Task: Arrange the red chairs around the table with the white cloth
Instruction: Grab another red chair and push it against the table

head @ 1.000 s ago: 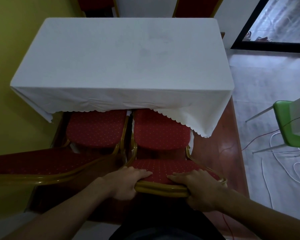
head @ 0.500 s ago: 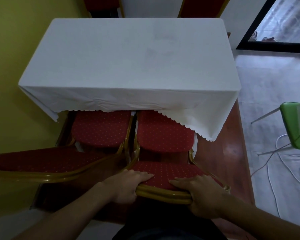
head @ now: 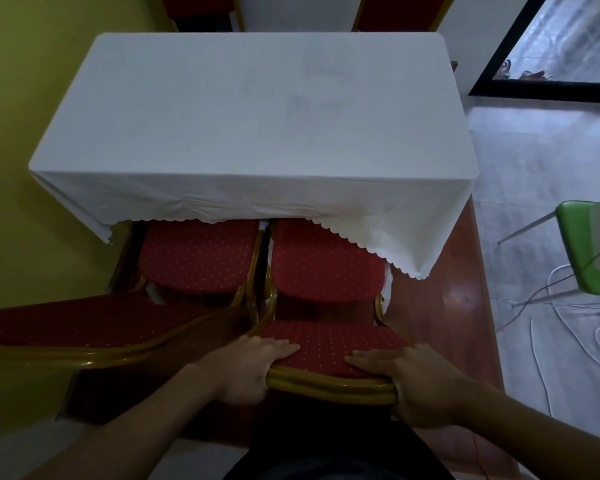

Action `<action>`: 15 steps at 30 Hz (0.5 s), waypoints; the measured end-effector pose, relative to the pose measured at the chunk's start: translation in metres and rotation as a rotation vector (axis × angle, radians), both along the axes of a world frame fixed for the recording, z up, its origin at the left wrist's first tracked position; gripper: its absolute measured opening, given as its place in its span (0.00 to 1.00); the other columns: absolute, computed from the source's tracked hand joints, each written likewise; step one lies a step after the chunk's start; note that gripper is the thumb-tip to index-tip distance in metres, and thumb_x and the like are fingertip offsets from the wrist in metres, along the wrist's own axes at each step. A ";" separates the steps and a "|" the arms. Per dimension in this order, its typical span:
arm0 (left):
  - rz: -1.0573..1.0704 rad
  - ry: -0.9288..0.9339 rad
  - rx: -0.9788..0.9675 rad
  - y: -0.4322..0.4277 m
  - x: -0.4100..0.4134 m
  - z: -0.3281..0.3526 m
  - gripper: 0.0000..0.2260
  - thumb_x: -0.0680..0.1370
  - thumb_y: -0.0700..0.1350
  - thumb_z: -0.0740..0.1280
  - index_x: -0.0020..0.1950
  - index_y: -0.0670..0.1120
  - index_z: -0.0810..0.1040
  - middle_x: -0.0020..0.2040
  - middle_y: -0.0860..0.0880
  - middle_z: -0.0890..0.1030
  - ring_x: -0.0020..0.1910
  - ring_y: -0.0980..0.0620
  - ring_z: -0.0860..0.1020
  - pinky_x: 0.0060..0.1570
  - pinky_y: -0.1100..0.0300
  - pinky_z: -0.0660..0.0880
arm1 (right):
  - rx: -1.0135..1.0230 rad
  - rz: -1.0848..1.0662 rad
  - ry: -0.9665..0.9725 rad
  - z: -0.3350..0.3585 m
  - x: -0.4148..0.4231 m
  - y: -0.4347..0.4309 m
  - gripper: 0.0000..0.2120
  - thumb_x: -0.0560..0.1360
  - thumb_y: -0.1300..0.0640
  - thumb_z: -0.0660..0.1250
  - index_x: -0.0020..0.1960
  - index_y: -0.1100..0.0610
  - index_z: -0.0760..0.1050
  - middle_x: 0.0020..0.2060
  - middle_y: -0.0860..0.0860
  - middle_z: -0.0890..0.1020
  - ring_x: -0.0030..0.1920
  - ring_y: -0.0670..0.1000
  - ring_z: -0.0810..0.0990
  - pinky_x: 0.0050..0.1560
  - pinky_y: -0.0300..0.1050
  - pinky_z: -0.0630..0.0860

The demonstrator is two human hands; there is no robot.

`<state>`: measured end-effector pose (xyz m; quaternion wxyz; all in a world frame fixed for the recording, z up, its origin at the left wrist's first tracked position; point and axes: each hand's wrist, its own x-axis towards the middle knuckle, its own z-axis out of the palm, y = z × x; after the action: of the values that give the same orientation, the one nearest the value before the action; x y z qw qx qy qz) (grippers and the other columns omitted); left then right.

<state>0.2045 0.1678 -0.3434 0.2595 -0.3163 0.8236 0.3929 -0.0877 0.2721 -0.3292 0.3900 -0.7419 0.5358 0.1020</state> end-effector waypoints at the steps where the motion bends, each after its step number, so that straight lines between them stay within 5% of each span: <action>1: 0.003 0.000 -0.003 0.000 0.000 0.000 0.32 0.80 0.49 0.63 0.81 0.55 0.53 0.80 0.52 0.58 0.78 0.53 0.58 0.75 0.53 0.52 | -0.005 -0.009 -0.008 0.000 0.000 -0.001 0.32 0.74 0.39 0.60 0.77 0.33 0.57 0.75 0.35 0.65 0.73 0.42 0.69 0.72 0.46 0.68; 8: -0.017 -0.004 -0.011 -0.006 -0.001 0.005 0.31 0.80 0.51 0.62 0.81 0.55 0.54 0.80 0.53 0.58 0.78 0.54 0.57 0.75 0.49 0.49 | -0.054 -0.053 -0.057 -0.003 0.002 -0.002 0.34 0.70 0.37 0.55 0.77 0.35 0.61 0.74 0.38 0.69 0.71 0.42 0.72 0.70 0.41 0.70; 15: -0.011 -0.012 -0.033 -0.011 0.005 0.006 0.32 0.79 0.55 0.64 0.81 0.57 0.54 0.80 0.54 0.59 0.77 0.56 0.58 0.76 0.50 0.51 | -0.074 -0.047 -0.085 -0.002 0.009 -0.005 0.33 0.74 0.43 0.64 0.78 0.38 0.61 0.76 0.40 0.67 0.73 0.43 0.69 0.67 0.34 0.61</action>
<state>0.2096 0.1566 -0.3377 0.2613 -0.3183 0.8302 0.3757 -0.0786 0.2669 -0.3309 0.3869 -0.7467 0.5394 0.0415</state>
